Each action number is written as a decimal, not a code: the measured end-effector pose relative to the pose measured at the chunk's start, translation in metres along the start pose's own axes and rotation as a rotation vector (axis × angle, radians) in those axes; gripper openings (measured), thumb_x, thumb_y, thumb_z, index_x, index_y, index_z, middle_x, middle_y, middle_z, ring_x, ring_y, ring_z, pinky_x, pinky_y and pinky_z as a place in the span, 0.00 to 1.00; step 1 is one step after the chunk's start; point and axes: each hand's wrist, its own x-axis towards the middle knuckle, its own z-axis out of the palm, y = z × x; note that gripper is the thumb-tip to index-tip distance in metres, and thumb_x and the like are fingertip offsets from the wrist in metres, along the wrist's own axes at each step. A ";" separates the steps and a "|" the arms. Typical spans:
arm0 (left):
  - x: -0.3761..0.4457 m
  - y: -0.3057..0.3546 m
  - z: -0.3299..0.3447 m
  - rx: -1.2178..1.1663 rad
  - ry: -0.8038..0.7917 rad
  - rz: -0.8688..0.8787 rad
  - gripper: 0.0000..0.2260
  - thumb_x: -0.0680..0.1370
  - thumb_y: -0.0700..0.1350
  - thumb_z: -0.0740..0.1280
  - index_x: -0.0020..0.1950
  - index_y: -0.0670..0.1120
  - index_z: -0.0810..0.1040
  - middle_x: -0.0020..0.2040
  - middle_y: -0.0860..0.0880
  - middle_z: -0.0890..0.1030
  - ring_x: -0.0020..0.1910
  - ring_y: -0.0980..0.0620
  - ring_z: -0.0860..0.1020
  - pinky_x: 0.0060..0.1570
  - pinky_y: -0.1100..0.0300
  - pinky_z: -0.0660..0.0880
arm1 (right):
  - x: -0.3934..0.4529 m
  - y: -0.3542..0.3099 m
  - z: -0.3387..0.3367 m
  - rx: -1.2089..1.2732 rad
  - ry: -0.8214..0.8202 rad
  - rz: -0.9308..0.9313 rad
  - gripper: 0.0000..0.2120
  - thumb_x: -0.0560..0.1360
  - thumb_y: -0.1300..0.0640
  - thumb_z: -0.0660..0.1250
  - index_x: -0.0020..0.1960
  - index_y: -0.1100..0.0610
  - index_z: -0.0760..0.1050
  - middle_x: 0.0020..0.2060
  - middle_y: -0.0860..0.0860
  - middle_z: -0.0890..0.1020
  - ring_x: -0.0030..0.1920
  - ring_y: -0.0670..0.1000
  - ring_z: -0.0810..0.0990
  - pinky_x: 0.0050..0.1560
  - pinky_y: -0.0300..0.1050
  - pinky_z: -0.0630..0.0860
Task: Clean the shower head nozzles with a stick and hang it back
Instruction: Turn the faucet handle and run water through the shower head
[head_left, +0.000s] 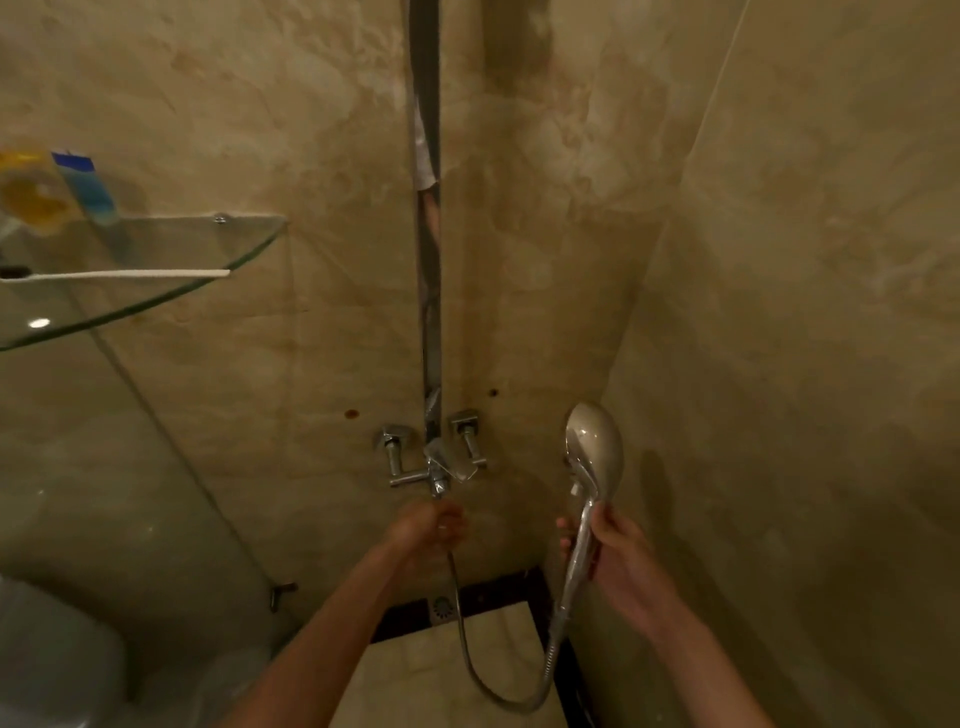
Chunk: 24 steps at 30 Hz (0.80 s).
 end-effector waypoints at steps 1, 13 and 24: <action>0.009 0.005 0.000 -0.002 0.009 0.001 0.07 0.82 0.41 0.62 0.53 0.39 0.78 0.46 0.41 0.82 0.42 0.47 0.80 0.45 0.55 0.77 | 0.001 0.003 -0.006 0.015 0.031 -0.006 0.13 0.73 0.59 0.66 0.56 0.62 0.75 0.37 0.59 0.83 0.33 0.54 0.82 0.34 0.48 0.82; 0.115 0.020 0.031 -0.378 0.078 -0.036 0.06 0.83 0.44 0.60 0.56 0.42 0.71 0.45 0.42 0.74 0.45 0.46 0.76 0.56 0.50 0.77 | 0.012 0.023 -0.058 0.077 0.288 0.038 0.26 0.72 0.40 0.66 0.54 0.62 0.80 0.38 0.56 0.77 0.37 0.54 0.74 0.42 0.49 0.71; 0.124 0.031 0.034 -0.582 0.121 -0.191 0.04 0.82 0.39 0.63 0.51 0.38 0.72 0.50 0.40 0.76 0.58 0.36 0.77 0.35 0.49 0.83 | 0.034 0.040 -0.093 -0.118 0.384 0.041 0.25 0.71 0.32 0.65 0.38 0.53 0.87 0.31 0.52 0.80 0.33 0.49 0.80 0.51 0.51 0.72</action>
